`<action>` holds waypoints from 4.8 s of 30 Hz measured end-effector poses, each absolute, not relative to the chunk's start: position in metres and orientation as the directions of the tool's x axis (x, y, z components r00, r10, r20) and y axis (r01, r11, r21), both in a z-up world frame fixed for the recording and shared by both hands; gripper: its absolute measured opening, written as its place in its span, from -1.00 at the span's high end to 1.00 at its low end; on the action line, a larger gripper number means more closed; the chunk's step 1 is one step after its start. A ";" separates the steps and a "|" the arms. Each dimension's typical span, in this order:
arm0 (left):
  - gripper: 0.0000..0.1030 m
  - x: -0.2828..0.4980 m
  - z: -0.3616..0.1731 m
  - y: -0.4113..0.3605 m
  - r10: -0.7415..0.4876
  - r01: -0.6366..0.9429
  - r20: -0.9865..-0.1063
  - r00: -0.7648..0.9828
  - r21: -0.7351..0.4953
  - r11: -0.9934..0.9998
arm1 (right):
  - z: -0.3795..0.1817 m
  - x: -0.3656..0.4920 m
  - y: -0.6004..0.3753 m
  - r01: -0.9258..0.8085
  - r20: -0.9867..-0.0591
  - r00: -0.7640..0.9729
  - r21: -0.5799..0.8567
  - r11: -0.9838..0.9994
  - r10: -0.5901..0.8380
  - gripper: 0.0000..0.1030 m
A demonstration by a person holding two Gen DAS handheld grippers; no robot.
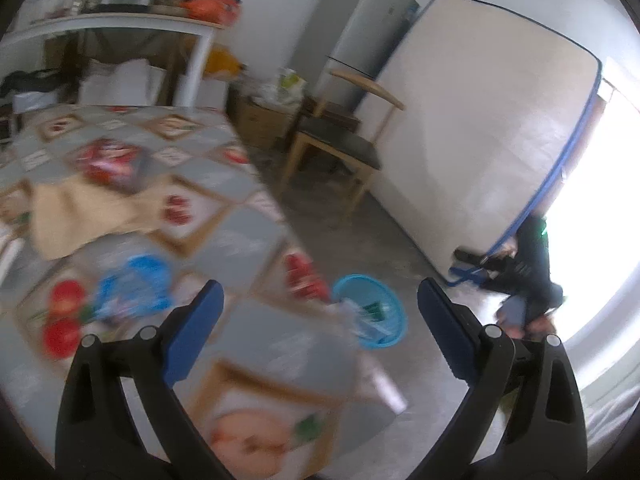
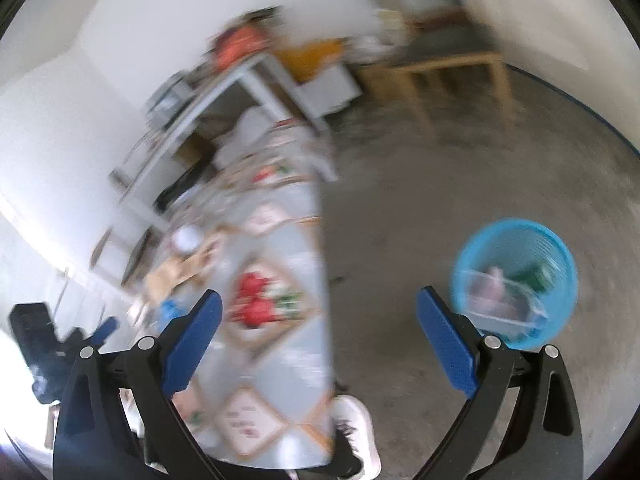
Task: Collect trash
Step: 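Move both tools back over the table toward the box and blue bag, then grasp the orange-white medicine box with the left tool while the right tool grasps the blue bag, then lift the medicine box with the left tool while the right tool lifts the blue bag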
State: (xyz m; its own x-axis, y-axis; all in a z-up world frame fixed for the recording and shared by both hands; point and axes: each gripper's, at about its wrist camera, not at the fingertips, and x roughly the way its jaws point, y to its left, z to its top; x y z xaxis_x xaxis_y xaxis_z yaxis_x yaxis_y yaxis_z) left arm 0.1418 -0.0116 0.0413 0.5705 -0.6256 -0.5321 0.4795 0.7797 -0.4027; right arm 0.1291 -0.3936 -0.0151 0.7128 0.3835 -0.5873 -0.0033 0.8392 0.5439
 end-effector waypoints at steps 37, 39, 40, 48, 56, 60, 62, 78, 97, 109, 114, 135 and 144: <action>-0.82 0.337 -0.058 0.289 -0.169 -0.469 -0.882 0.439 -0.386 0.795 | -0.049 0.265 -0.055 -0.344 -0.791 0.481 0.225 0.911 0.377 -0.64; -0.82 0.344 -0.058 0.278 -0.104 -0.475 -0.899 0.425 -0.319 0.820 | -0.051 0.264 -0.056 -0.345 -0.790 0.484 0.224 0.912 0.377 -0.64; -0.82 0.350 -0.059 0.273 -0.070 -0.471 -0.908 0.413 -0.279 0.837 | -0.052 0.264 -0.057 -0.345 -0.790 0.484 0.224 0.911 0.377 -0.64; -0.74 0.354 -0.065 0.249 0.081 -0.345 -0.907 0.414 -0.074 0.936 | -0.058 0.263 -0.061 -0.354 -0.784 0.476 0.244 0.903 0.398 -0.26; -0.31 0.298 -0.057 0.224 -0.005 -0.137 -0.905 0.426 -0.069 0.988 | -0.060 0.249 -0.072 -0.382 -0.784 0.416 0.309 0.871 0.460 0.40; -0.31 0.252 -0.057 0.208 -0.054 -0.042 -0.901 0.431 -0.080 0.996 | -0.060 0.226 -0.082 -0.393 -0.791 0.390 0.320 0.862 0.471 0.46; -0.30 0.224 -0.055 0.200 -0.108 -0.008 -0.895 0.433 -0.123 0.992 | -0.059 0.211 -0.086 -0.400 -0.795 0.380 0.319 0.859 0.473 0.46; -0.68 0.157 -0.047 0.166 -0.343 -0.009 -0.842 0.417 -0.381 0.925 | -0.029 0.174 -0.118 -0.355 -0.736 0.403 0.422 0.834 0.544 -0.41; -0.72 0.184 -0.059 0.141 -0.133 0.109 -0.897 0.421 -0.096 0.989 | -0.049 0.157 -0.078 -0.482 -0.825 0.401 0.180 0.858 0.398 -0.50; -0.41 0.190 -0.055 0.148 -0.135 0.061 -0.882 0.452 -0.121 0.991 | -0.060 0.161 -0.073 -0.453 -0.842 0.387 0.182 0.873 0.376 -0.23; -0.37 0.190 -0.054 0.149 -0.139 0.041 -0.873 0.467 -0.136 0.990 | -0.064 0.162 -0.073 -0.443 -0.850 0.383 0.175 0.880 0.361 -0.10; -0.32 0.167 -0.002 0.173 -0.222 -0.029 -0.712 0.667 -0.322 0.946 | -0.038 0.161 -0.081 -0.379 -0.820 0.440 0.200 0.903 0.366 0.39; -0.31 0.162 0.009 0.178 -0.235 -0.026 -0.674 0.700 -0.353 0.935 | -0.024 0.160 -0.088 -0.358 -0.795 0.474 0.217 0.908 0.378 0.42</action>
